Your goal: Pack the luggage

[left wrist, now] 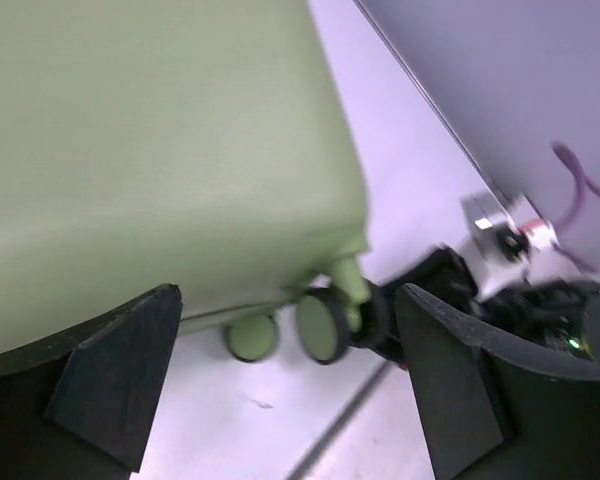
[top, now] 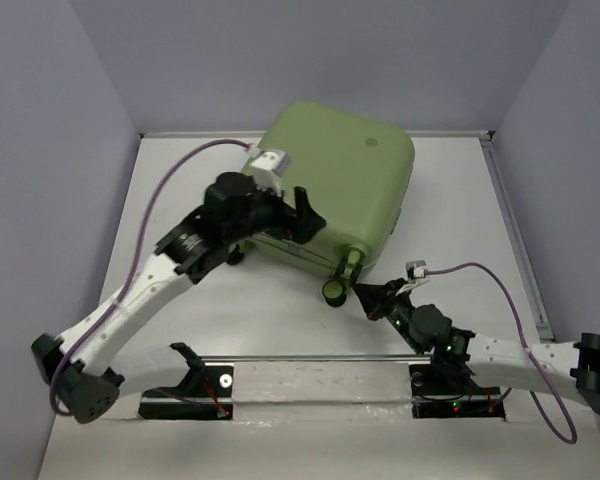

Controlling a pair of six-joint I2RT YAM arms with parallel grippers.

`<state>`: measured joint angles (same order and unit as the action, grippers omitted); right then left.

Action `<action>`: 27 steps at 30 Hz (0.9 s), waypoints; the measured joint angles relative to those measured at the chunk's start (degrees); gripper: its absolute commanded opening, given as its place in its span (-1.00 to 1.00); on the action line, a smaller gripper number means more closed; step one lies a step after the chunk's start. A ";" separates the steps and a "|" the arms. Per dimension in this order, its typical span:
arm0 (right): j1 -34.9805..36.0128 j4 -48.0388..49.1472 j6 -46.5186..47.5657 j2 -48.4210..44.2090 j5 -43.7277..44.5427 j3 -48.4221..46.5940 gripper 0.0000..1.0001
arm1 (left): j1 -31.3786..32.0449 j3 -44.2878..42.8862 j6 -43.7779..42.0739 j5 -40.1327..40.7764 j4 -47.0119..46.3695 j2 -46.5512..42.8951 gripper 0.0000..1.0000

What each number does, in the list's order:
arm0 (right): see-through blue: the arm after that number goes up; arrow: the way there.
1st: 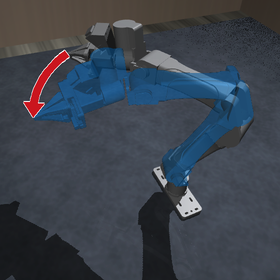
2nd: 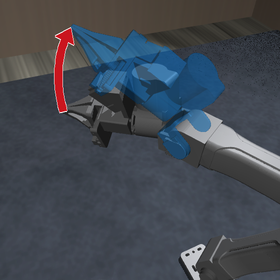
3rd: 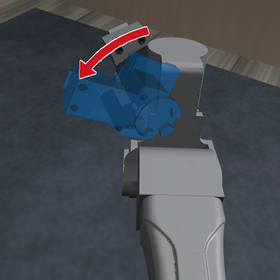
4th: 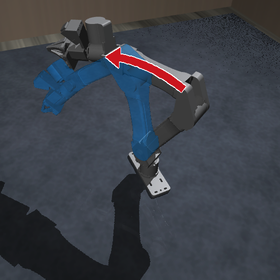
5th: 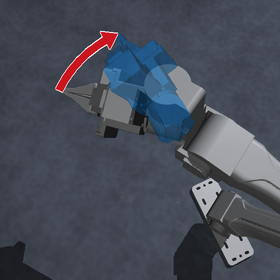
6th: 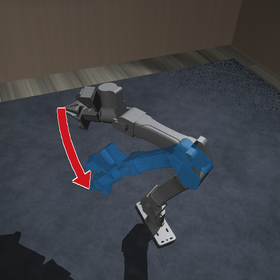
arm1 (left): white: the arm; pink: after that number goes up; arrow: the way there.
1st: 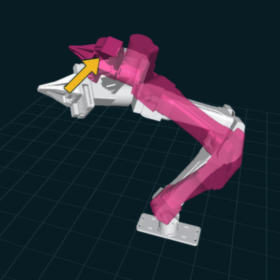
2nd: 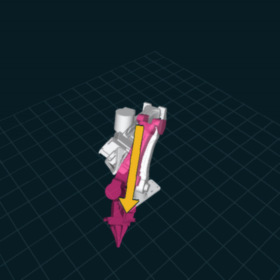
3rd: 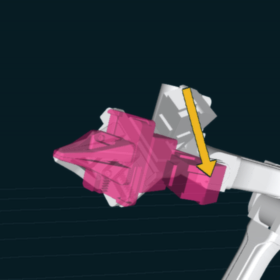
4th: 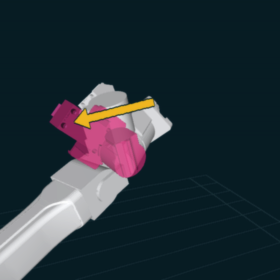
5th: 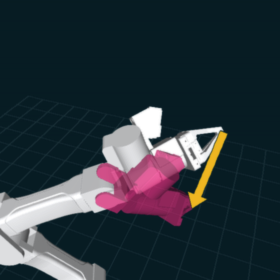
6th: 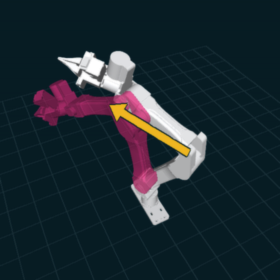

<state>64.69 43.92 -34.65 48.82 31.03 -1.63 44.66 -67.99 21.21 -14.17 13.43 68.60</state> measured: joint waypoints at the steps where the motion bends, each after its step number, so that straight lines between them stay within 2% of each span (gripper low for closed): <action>1: 0.13 -3.82 -0.33 -3.72 -0.26 -0.09 -0.83 | -2.36 0.09 -1.14 2.27 1.03 -3.43 0.98; 3: 0.20 -9.18 -0.37 -8.61 -0.59 -0.31 -0.71 | -7.56 1.16 -2.49 6.38 1.97 -9.66 0.98; 6: 0.28 -15.61 -0.39 -12.28 -1.53 -1.90 -0.73 | -18.78 7.61 -4.42 12.57 3.30 -18.78 0.98; 8: 0.33 -18.58 -0.15 -12.96 -2.01 -3.32 -0.73 | -22.69 11.67 -5.68 14.64 5.18 -21.11 0.98; 15: 0.35 -22.16 -0.07 -12.72 -3.45 -4.24 -0.79 | -24.17 14.03 -9.84 16.22 9.73 -11.47 0.98; 23: 0.33 -22.75 -0.09 -12.09 -3.87 -4.24 -0.81 | -24.17 13.66 -12.35 17.31 9.25 -6.71 0.98; 26: 0.33 -23.06 -0.11 -12.39 -3.85 -4.24 -0.66 | -24.26 13.53 -12.92 16.94 8.63 -3.43 0.94; 27: 0.33 -23.23 -0.22 -12.55 -3.85 -4.24 -0.26 | -24.26 13.51 -13.09 16.55 8.55 -2.67 0.92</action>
<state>65.01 20.69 -34.87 36.27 27.18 -5.87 20.40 -54.48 8.12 2.37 21.98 65.93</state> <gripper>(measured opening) 0.116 0.979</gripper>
